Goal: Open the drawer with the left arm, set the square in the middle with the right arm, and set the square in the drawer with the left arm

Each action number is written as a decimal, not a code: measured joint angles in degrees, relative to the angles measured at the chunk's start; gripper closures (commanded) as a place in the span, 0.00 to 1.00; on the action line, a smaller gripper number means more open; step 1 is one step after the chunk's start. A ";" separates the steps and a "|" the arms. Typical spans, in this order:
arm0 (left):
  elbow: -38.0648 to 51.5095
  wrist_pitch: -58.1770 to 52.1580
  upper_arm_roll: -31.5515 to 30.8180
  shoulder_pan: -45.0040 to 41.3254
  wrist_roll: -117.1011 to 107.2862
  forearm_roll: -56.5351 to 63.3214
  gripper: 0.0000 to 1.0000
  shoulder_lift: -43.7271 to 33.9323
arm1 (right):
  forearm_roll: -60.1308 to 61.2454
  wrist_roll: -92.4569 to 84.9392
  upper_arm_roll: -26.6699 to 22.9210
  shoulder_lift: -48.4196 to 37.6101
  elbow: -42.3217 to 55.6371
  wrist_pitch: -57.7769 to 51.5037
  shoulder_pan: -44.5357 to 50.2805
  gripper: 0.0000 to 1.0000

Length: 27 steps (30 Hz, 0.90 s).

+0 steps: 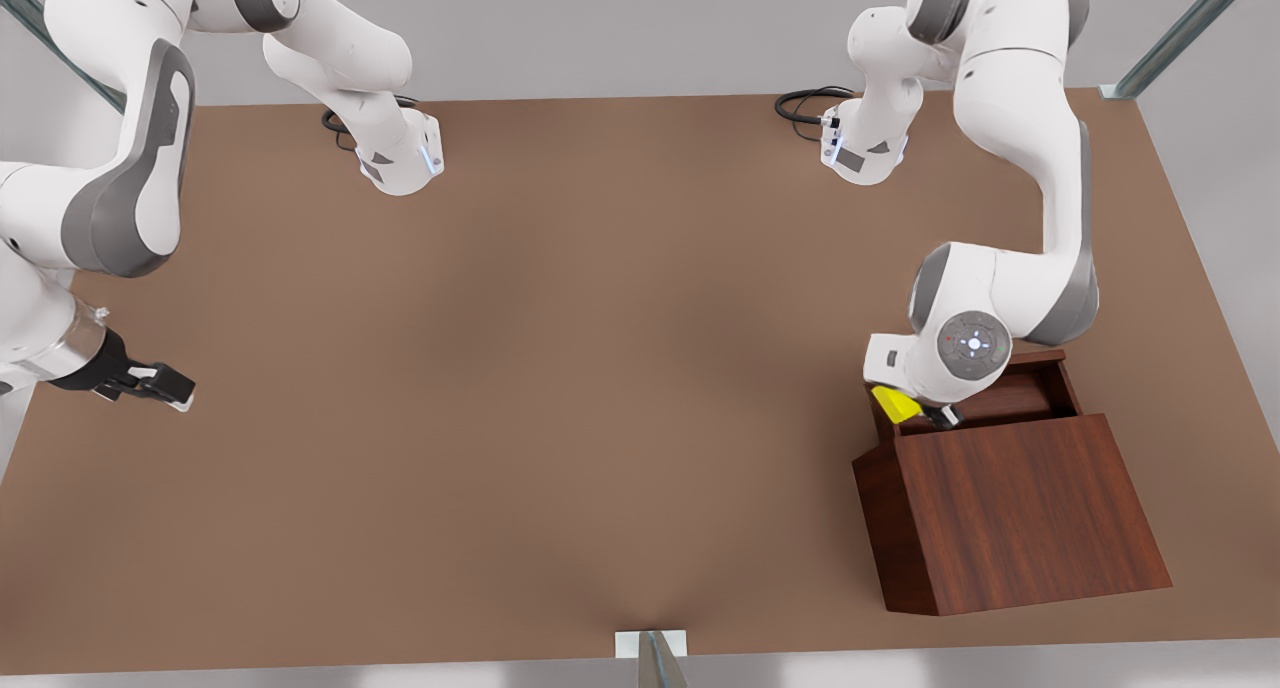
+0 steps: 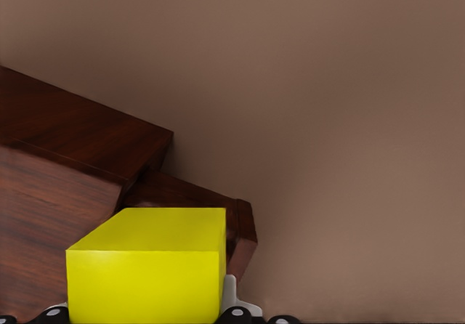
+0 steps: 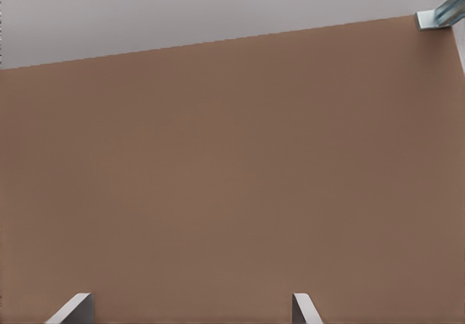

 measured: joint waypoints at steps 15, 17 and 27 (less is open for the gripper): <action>-3.96 1.75 9.45 -0.13 19.18 -2.06 0.27 -1.41 | 0.09 0.00 0.00 0.05 0.00 0.00 -0.07 0.00; -4.01 1.70 9.67 -0.08 19.23 -2.06 0.27 -1.23 | 0.00 0.00 0.00 0.09 0.00 0.00 -0.07 0.00; -4.14 1.33 10.20 -0.02 21.64 -2.23 0.00 -0.79 | 0.00 0.00 -0.01 0.05 0.00 0.00 -0.12 0.00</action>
